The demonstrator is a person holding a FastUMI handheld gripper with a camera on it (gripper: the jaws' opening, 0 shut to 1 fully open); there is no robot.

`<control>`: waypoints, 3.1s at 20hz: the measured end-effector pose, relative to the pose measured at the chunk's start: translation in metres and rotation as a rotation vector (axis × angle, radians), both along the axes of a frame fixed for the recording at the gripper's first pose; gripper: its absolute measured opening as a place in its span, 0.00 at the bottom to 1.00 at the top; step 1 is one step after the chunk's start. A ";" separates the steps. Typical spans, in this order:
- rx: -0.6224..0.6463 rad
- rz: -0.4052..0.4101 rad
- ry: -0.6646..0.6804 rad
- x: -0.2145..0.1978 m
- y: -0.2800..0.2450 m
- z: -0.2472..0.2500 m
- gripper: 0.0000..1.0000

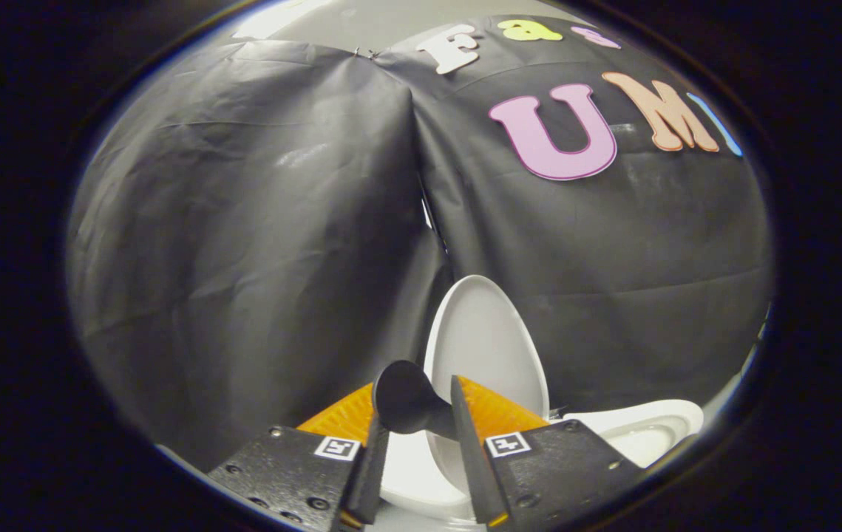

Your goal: Open the toilet lid.

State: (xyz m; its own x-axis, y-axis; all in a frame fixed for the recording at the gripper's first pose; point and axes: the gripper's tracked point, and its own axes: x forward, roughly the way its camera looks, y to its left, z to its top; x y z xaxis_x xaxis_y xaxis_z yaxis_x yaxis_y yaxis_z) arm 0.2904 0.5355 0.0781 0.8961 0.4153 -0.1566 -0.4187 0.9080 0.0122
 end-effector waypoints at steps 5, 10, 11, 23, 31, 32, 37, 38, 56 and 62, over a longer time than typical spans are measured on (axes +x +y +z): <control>0.021 0.019 -0.059 -0.006 -0.003 0.017 0.76; 0.057 0.039 -0.168 -0.017 -0.015 0.058 0.85; 0.065 0.028 -0.188 -0.018 -0.022 0.068 0.85; 0.062 -0.175 -0.285 -0.041 -0.141 0.127 0.85; 0.063 -0.265 -0.229 -0.061 -0.241 0.123 0.79; 0.069 -0.285 -0.232 -0.063 -0.256 0.122 0.78; 0.096 -0.382 -0.262 -0.076 -0.331 0.127 0.74; 0.099 -0.405 -0.264 -0.080 -0.346 0.127 0.74; -0.043 -0.547 -0.302 -0.148 -0.488 0.129 0.74; -0.073 -0.565 -0.304 -0.167 -0.528 0.124 0.65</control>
